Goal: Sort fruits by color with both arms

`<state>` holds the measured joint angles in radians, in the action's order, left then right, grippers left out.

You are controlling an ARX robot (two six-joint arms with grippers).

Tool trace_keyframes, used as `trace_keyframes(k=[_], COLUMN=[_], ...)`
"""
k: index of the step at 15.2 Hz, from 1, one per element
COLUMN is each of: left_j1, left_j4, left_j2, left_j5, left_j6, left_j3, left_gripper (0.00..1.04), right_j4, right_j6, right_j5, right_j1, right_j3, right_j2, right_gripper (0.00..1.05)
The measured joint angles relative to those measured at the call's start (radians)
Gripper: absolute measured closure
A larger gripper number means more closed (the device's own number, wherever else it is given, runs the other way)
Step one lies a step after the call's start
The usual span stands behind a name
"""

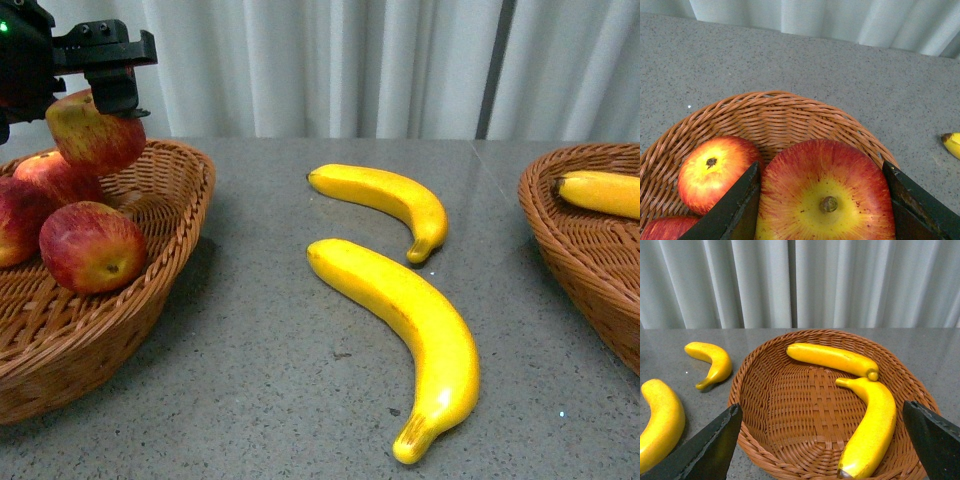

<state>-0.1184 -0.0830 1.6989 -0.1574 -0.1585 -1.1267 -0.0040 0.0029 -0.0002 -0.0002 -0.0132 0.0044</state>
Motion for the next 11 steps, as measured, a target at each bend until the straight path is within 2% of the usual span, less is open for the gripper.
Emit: trace_keyframes(k=[3,5,8,11], left_j1=[-0.004,-0.021,-0.082,-0.130], left_j4=[0.006,-0.031,-0.047,-0.035], left_j2=[-0.012,-0.051,-0.266,-0.566], left_j5=[0.003,-0.006,-0.027,-0.113], left_j6=[-0.003,0.006,0.045,0.098], left_j3=[0.000,0.020,0.124,0.335], left_gripper=[0.07,0.07,0.07,0.07], right_j4=[0.000,0.000,0.000,0.000], right_j6=[0.000,0.000,0.000,0.000], right_j5=[0.000,0.000,0.000,0.000], right_j1=[0.000,0.000,0.000,0.000], right_j3=[0.000,0.000,0.000,0.000], right_j2=[0.000,0.000,0.000,0.000], right_gripper=[0.07,0.07,0.07,0.07])
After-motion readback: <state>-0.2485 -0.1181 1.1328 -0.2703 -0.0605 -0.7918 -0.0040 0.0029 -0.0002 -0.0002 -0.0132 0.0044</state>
